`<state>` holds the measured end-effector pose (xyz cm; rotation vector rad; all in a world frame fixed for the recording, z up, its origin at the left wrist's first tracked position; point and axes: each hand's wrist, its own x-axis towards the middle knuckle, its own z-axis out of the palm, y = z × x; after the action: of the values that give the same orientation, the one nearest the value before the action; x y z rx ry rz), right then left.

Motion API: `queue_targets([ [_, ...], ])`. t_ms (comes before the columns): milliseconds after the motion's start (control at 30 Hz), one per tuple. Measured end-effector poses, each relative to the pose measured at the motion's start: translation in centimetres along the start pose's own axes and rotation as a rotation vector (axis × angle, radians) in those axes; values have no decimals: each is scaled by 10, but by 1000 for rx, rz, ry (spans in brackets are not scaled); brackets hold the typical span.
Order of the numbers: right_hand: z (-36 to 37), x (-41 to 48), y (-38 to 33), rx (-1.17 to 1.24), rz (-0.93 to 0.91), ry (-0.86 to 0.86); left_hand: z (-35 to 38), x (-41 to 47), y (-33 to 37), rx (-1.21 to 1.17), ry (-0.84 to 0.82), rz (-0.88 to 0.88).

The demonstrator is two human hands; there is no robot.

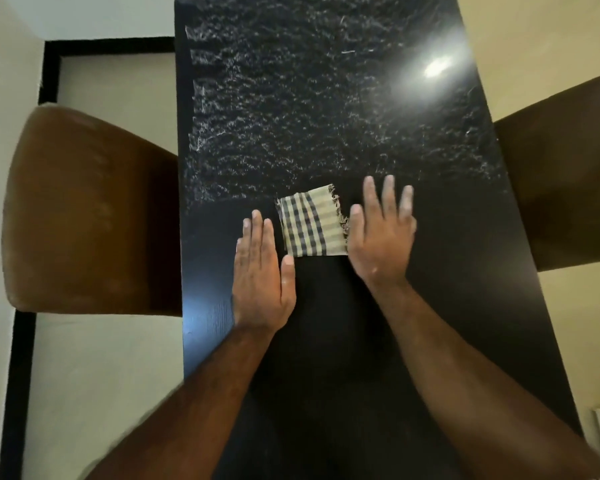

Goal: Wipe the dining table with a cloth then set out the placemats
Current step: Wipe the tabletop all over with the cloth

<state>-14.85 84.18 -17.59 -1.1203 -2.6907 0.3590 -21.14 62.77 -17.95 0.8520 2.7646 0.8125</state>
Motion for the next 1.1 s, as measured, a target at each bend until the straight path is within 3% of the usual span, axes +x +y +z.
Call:
queue_targets([
  [100, 0, -2, 38, -49, 73, -32, 0, 11, 13, 72, -23, -15],
  [300, 7, -4, 37, -138, 31, -18, 36, 68, 63, 343, -117, 170],
  [467, 7, -4, 39, -141, 21, -7, 38, 96, 45, 372, -155, 189],
  [700, 4, -4, 35, -164, 11, -26, -44, 83, -66, 430, -119, -110],
  [833, 1, -2, 32, -230, -79, -87, -42, 53, -54, 453, -101, -221],
  [1000, 0, 17, 20, -272, -371, -212, 6, 92, 17, 398, -143, 11],
  [1100, 1, 22, 17, -262, -438, -232, 20, 101, 33, 386, -170, 87],
])
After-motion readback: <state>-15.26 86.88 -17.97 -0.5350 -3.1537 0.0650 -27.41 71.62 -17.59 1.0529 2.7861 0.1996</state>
